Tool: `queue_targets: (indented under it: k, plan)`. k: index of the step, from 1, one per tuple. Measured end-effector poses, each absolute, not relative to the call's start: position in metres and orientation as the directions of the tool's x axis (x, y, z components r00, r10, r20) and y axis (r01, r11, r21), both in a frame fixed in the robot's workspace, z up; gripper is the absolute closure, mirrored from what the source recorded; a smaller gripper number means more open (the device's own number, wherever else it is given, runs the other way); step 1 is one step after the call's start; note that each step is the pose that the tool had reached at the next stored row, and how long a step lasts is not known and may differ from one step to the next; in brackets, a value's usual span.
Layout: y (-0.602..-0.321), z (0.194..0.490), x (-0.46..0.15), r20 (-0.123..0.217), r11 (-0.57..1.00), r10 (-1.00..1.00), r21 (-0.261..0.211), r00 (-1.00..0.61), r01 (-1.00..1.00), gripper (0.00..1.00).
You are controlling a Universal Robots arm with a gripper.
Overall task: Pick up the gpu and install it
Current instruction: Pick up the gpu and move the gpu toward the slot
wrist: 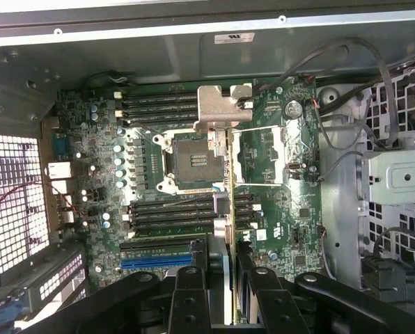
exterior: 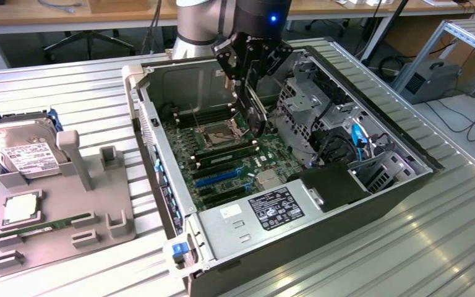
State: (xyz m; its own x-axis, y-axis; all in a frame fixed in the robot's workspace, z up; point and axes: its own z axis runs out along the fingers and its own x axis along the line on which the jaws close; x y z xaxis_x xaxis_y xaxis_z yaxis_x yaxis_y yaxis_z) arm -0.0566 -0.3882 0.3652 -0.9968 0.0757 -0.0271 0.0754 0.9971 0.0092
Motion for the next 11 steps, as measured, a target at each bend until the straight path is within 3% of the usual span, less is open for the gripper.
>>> queue_targets:
  k: [11]
  plan:
    - [-0.3882, 0.3621, -0.0566, -0.027, 0.997, 0.076, 0.009, -0.997, 0.075, 0.73]
